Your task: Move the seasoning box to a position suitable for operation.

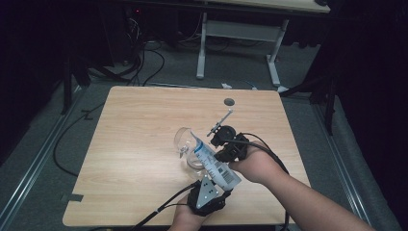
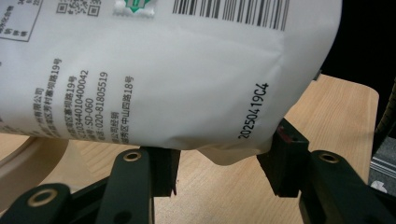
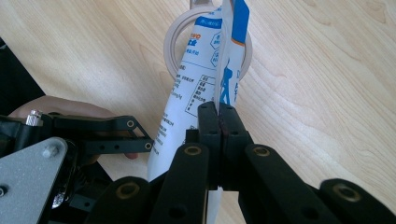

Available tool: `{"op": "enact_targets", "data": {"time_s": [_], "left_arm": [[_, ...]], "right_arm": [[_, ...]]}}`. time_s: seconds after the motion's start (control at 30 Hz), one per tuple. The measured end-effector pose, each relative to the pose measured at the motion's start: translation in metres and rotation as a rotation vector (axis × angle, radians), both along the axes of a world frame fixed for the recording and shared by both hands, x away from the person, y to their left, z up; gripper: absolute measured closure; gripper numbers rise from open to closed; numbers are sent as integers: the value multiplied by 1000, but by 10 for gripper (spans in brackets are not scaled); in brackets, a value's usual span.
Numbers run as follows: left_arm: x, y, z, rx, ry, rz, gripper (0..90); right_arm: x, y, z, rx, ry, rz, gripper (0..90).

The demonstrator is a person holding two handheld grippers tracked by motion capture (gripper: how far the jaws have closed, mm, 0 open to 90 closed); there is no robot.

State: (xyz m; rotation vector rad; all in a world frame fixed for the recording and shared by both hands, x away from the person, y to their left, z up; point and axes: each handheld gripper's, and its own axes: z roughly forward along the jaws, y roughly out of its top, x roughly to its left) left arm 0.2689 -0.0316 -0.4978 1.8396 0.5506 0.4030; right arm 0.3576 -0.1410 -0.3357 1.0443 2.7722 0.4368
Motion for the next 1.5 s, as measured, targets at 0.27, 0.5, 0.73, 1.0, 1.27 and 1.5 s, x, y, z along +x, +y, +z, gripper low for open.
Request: {"op": "enact_targets", "data": {"time_s": [0.27,0.5,0.73,1.0,1.27,1.5], "left_arm": [[-1,-3,1,14,-13,-2,538],[0,-5,4,1,0,-5,534],[1,-5,6,0,-6,-11,530],[0,-5,7,7,-18,-9,528],[1,-5,8,8,-24,-2,531],[2,-5,7,12,-23,-2,533]], "right_arm": [[1,-2,-1,10,13,-13,898],[2,-4,0,11,5,-12,899],[2,-5,2,15,0,-8,899],[3,-4,4,16,-5,-5,899],[5,-2,5,22,3,-9,898],[9,-1,4,26,42,-53,897]]}}
